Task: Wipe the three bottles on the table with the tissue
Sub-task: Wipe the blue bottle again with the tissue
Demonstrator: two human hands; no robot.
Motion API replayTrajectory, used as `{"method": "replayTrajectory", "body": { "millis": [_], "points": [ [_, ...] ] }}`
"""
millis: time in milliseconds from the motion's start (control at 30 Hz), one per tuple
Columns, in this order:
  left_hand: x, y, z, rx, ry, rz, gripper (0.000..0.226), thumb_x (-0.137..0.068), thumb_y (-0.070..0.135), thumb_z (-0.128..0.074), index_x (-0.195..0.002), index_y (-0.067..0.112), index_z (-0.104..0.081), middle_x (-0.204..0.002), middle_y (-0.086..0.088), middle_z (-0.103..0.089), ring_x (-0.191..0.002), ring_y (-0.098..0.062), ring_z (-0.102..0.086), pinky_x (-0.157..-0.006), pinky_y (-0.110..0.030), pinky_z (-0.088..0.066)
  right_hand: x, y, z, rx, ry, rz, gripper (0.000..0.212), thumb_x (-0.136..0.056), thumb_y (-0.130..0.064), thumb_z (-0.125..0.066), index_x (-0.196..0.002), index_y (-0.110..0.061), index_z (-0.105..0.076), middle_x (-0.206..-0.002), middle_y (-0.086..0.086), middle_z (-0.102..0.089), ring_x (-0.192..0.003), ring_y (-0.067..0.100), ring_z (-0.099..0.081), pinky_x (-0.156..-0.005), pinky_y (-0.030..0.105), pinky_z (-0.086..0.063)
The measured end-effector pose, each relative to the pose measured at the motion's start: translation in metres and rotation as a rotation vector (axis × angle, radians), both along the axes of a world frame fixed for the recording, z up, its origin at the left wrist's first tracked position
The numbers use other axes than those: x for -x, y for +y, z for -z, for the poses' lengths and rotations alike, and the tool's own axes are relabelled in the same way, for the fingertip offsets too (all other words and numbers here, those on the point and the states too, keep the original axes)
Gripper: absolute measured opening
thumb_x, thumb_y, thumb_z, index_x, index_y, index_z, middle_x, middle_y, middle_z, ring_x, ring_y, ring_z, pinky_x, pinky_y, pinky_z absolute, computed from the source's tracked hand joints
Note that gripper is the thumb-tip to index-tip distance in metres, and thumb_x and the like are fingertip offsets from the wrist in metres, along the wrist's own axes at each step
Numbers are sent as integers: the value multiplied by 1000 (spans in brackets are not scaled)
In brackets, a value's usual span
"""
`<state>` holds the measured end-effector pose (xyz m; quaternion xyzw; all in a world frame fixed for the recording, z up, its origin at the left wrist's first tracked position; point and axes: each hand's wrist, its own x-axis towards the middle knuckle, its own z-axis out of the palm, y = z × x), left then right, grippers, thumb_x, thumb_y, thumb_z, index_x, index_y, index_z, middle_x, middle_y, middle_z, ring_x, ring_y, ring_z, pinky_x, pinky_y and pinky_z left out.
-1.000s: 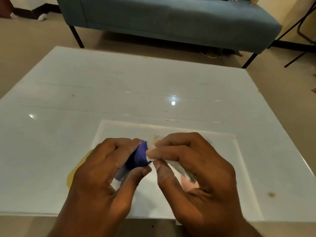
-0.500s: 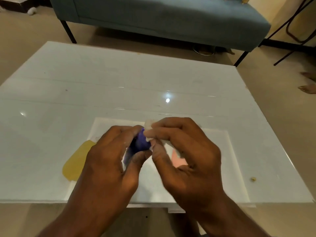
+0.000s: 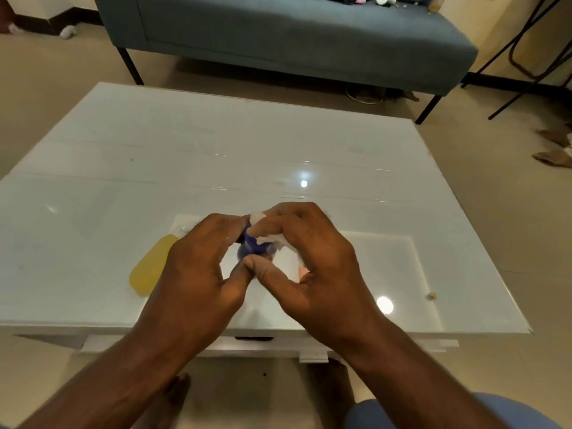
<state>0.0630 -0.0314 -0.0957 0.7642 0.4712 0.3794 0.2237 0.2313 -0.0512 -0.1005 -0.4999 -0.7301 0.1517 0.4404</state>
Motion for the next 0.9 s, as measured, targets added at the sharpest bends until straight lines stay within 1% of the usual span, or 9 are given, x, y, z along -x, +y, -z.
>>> {"method": "replayTrajectory", "body": {
  "millis": [100,233,300,367,467,500,600,733,900],
  "points": [
    [4,0,3,36,1,2,38,-90,30,-72,-121,46,-55,-112,36,-57,-105,10,-58,-85,-1,-42,1,4,-1,40,63,0,23,-90,-18,-81,-111,-17,-71,-111,-14,-65,-105,-2,-60,-91,11,-50],
    [11,-13,-2,220,-65,-133,39,-90,33,-72,-126,42,-59,-119,28,-62,-109,6,-60,-83,-9,-47,-2,7,-4,58,98,33,24,-88,-17,-80,-105,-25,-65,-104,-18,-61,-99,-1,-62,-85,8,-49],
    [8,-35,-5,541,-422,-365,25,-81,26,-78,-103,31,-69,-94,11,-73,-88,-9,-68,-72,-23,-52,-4,8,-6,71,132,62,30,-88,-17,-83,-104,-31,-62,-104,-17,-63,-101,3,-64,-84,10,-51],
    [-4,-60,2,1098,-820,-499,33,-64,33,-78,-84,8,-69,-69,-12,-71,-65,-31,-65,-58,-35,-53,-6,8,-7,75,170,71,30,-87,-14,-84,-103,-30,-64,-104,-14,-66,-102,7,-66,-84,12,-53],
    [-17,-82,22,1521,-991,-498,101,-43,51,-84,-122,-8,-60,-97,-31,-70,-85,-38,-69,-75,-45,-58,-4,8,-8,74,190,56,25,-86,-11,-84,-102,-22,-69,-104,-12,-67,-101,7,-67,-85,13,-53],
    [-19,-79,27,1537,-1071,-548,116,-42,56,-85,-135,-6,-51,-110,-32,-65,-99,-38,-67,-86,-48,-56,-3,8,-7,77,194,53,24,-86,-10,-84,-102,-20,-70,-105,-11,-68,-101,7,-67,-85,13,-53],
    [-23,-69,40,1399,-1333,-657,105,-55,53,-85,-137,-2,-48,-125,-25,-60,-113,-34,-62,-102,-49,-49,-2,6,-7,91,195,35,22,-86,-10,-83,-103,-18,-70,-105,-10,-68,-101,6,-66,-85,11,-52],
    [-39,-70,61,1275,-1308,-754,86,-62,44,-85,-137,18,-52,-130,-10,-62,-121,-28,-56,-99,-55,-47,-3,6,-8,100,175,44,22,-88,-14,-83,-104,-21,-70,-107,-14,-66,-101,4,-65,-85,11,-53],
    [-40,-49,84,1111,-1534,-758,75,-64,27,-89,-131,22,-57,-126,-14,-65,-113,-38,-62,-94,-64,-52,-7,4,-9,81,177,68,22,-88,-15,-84,-105,-20,-70,-107,-11,-67,-101,8,-66,-85,13,-55]
  ]
}}
